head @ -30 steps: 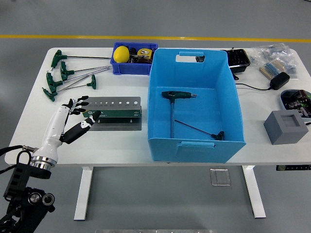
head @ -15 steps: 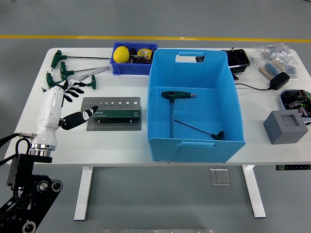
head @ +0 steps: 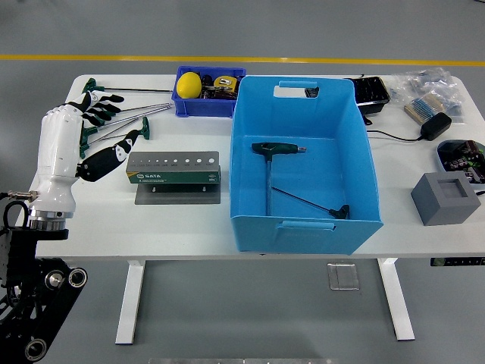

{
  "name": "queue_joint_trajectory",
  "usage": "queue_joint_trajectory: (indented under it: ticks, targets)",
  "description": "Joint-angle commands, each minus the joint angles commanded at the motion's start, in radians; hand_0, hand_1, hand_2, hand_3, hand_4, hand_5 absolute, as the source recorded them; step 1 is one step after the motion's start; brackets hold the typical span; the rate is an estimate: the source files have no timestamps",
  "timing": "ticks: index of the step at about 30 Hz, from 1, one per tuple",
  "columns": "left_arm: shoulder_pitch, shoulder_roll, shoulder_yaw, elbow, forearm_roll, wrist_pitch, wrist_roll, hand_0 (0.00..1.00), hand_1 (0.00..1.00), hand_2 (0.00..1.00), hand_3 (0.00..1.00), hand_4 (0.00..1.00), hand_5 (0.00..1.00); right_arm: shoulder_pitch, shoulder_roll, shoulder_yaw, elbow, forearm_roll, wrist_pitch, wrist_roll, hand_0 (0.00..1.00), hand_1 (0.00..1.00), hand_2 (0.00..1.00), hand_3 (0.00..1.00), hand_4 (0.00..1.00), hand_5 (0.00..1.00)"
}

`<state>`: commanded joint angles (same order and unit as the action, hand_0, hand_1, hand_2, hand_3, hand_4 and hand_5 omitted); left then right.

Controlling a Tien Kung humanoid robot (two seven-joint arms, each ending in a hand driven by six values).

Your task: Lift tool from toolbox,place it in box,lift tool from toolbox,place it in box

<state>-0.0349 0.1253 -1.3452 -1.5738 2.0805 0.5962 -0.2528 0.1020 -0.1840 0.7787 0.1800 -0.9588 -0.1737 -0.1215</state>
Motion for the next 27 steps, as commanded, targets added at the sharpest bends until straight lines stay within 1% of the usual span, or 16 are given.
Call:
queue_joint_trajectory:
  ticks: [2,3,4,6,11,13,15,16,18,19,20,21,22,27]
  targets:
    - [0.003,-0.001,-0.010,-0.007,0.010,0.008,-0.015,0.302,0.426,0.491,0.565,0.883,0.002,0.000,0.001,0.000,0.000,0.000,0.000,0.000,0.583,0.539,0.626,0.581,0.787,0.835]
    - [0.004,-0.001,-0.015,-0.011,0.003,0.018,-0.032,0.302,0.426,0.491,0.565,0.883,0.002,0.000,0.001,0.000,0.000,0.001,0.000,0.000,0.583,0.539,0.626,0.581,0.787,0.835]
    - [0.006,-0.002,-0.023,-0.014,-0.004,0.032,-0.055,0.298,0.426,0.495,0.569,0.850,0.002,0.001,0.001,0.000,0.000,0.000,0.000,-0.001,0.583,0.540,0.629,0.580,0.786,0.836]
    - [0.008,-0.005,-0.037,-0.019,-0.003,0.049,-0.092,0.298,0.426,0.495,0.569,0.850,0.002,0.003,0.000,0.000,0.000,-0.002,0.000,0.000,0.583,0.540,0.629,0.580,0.786,0.836]
    - [0.008,-0.010,-0.071,-0.022,0.000,0.049,-0.177,0.302,0.425,0.494,0.569,0.844,0.002,0.004,-0.001,0.004,0.000,0.000,0.001,0.003,0.583,0.539,0.626,0.580,0.785,0.834]
    - [0.006,-0.010,-0.079,-0.018,-0.015,0.049,-0.215,0.302,0.425,0.494,0.569,0.844,0.002,0.005,-0.002,0.004,0.000,-0.003,0.002,0.003,0.583,0.539,0.626,0.580,0.785,0.834]
    - [0.004,-0.012,-0.080,-0.010,-0.060,0.049,-0.262,0.302,0.425,0.494,0.569,0.844,0.002,0.005,-0.003,0.006,0.000,-0.004,0.003,0.003,0.583,0.539,0.626,0.580,0.785,0.834]
    - [0.004,-0.014,-0.078,-0.004,-0.098,0.049,-0.299,0.383,0.454,0.515,0.579,0.917,0.219,0.006,-0.003,0.007,0.000,-0.006,0.003,0.003,0.583,0.539,0.624,0.580,0.785,0.835]
    - [0.004,-0.018,-0.077,0.001,-0.158,0.049,-0.359,0.383,0.454,0.515,0.579,0.917,0.219,0.006,-0.003,0.008,0.000,-0.005,0.002,0.004,0.583,0.539,0.624,0.580,0.785,0.835]
    - [0.004,-0.020,-0.076,0.002,-0.175,0.049,-0.382,0.383,0.454,0.515,0.579,0.917,0.219,0.006,-0.002,0.008,0.000,-0.004,0.003,0.004,0.583,0.539,0.624,0.580,0.785,0.835]
    - [0.005,-0.021,-0.075,0.004,-0.187,0.049,-0.393,0.383,0.454,0.515,0.579,0.917,0.219,0.006,-0.003,0.007,0.000,-0.003,0.003,0.004,0.583,0.539,0.624,0.580,0.785,0.835]
    - [0.006,-0.024,-0.075,0.005,-0.186,0.049,-0.393,0.383,0.454,0.515,0.579,0.917,0.219,0.007,-0.003,0.006,0.000,-0.001,0.003,0.005,0.583,0.539,0.624,0.580,0.785,0.835]
    - [0.006,-0.025,-0.075,0.007,-0.181,0.049,-0.393,0.650,0.645,0.723,0.755,0.949,0.265,0.007,-0.003,0.007,0.000,-0.002,0.003,0.005,0.583,0.540,0.624,0.580,0.784,0.835]
    - [0.006,-0.022,-0.071,0.017,-0.171,0.049,-0.393,0.650,0.645,0.723,0.755,0.949,0.265,0.009,-0.003,0.006,0.000,-0.005,0.004,0.004,0.583,0.540,0.624,0.580,0.784,0.835]
